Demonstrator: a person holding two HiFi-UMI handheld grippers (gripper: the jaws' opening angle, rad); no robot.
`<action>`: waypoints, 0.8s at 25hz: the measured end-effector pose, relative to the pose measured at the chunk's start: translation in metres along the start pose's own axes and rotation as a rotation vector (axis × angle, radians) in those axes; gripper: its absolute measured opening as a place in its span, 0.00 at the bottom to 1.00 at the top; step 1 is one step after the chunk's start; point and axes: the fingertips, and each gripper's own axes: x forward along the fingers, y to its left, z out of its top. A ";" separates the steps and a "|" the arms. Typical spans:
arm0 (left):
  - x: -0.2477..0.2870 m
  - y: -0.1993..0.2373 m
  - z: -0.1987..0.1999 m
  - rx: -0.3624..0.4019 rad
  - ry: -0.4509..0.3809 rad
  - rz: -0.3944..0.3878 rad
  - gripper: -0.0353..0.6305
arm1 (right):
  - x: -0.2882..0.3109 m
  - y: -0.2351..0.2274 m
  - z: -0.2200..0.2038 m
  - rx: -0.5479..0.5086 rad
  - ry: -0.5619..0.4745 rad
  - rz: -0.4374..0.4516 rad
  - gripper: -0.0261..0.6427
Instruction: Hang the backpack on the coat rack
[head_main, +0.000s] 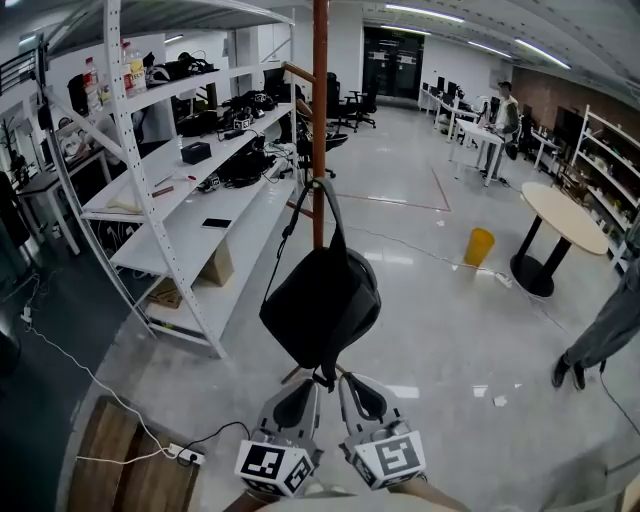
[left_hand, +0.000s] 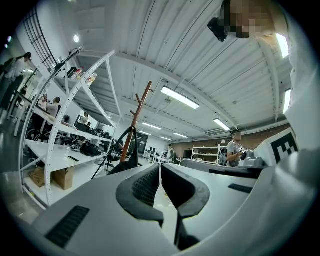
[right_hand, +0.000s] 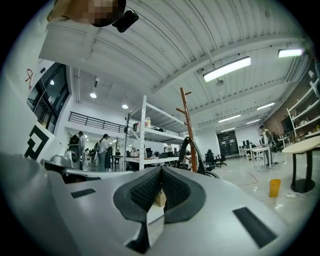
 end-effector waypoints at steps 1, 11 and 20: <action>0.000 0.001 0.000 -0.002 0.003 0.000 0.09 | 0.001 0.002 0.000 -0.002 -0.001 0.002 0.07; -0.007 -0.006 -0.002 -0.006 0.008 -0.012 0.09 | -0.006 0.009 0.001 -0.007 0.009 0.012 0.07; -0.015 -0.011 -0.003 0.004 -0.003 -0.014 0.09 | -0.010 0.019 0.001 -0.027 0.005 0.040 0.07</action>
